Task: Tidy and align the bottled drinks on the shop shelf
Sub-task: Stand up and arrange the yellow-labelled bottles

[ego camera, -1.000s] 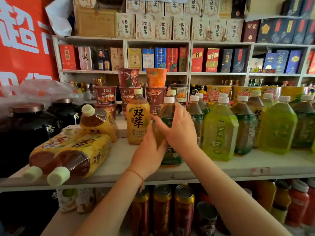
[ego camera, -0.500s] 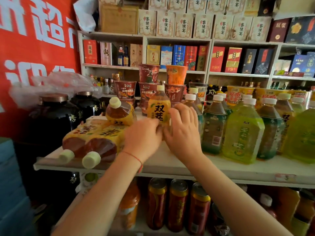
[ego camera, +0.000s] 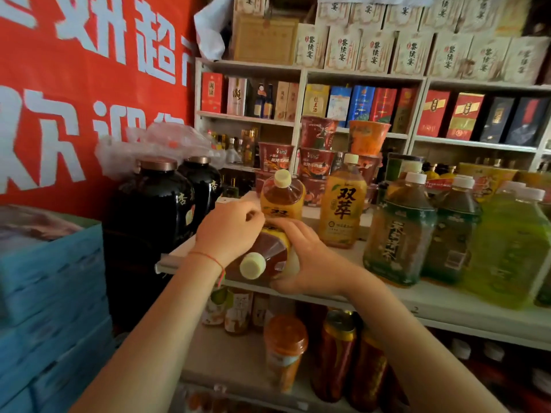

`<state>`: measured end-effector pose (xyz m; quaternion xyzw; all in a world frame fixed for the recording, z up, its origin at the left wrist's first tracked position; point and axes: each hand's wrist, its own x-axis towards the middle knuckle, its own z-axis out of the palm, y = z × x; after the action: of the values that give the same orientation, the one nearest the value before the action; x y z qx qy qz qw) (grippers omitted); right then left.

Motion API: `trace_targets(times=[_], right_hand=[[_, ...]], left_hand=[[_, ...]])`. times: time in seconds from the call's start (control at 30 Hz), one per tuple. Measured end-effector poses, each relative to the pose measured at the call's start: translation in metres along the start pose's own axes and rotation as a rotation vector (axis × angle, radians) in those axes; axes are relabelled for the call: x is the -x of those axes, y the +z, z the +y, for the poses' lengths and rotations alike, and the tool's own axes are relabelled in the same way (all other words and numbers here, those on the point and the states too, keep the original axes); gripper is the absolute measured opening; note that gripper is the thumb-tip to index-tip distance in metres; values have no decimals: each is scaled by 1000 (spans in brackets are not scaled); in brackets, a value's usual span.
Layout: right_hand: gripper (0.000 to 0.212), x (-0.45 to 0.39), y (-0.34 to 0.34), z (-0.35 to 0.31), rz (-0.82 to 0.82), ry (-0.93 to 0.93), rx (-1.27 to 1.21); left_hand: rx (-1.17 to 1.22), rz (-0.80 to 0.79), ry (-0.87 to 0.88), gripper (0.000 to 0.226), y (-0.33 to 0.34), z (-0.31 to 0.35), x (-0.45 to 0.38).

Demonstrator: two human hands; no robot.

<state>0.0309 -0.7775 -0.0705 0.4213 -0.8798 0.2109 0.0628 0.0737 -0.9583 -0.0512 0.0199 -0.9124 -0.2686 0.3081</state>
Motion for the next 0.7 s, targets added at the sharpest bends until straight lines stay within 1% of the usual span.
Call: trace_targets(times=[0.03, 0.07, 0.17, 0.23, 0.37, 0.53, 0.7], right_hand=[[113, 0, 3, -2, 24, 14, 31], [115, 0, 9, -5, 83, 25, 73], [108, -2, 30, -6, 313, -1, 103], [104, -3, 37, -3, 392, -20, 116], [102, -2, 35, -3, 424, -10, 127], [92, -6, 28, -2, 483, 51, 79], [92, -15, 25, -1, 490, 66, 61]], left_hand=[[44, 15, 4, 28, 3, -3, 0], [83, 35, 8, 29, 5, -5, 0], [109, 61, 32, 30, 12, -7, -2], [112, 69, 54, 32, 12, -10, -4], [170, 96, 68, 40, 9, -12, -7], [329, 172, 68, 33, 16, -16, -19], [367, 194, 123, 48, 19, -16, -29]])
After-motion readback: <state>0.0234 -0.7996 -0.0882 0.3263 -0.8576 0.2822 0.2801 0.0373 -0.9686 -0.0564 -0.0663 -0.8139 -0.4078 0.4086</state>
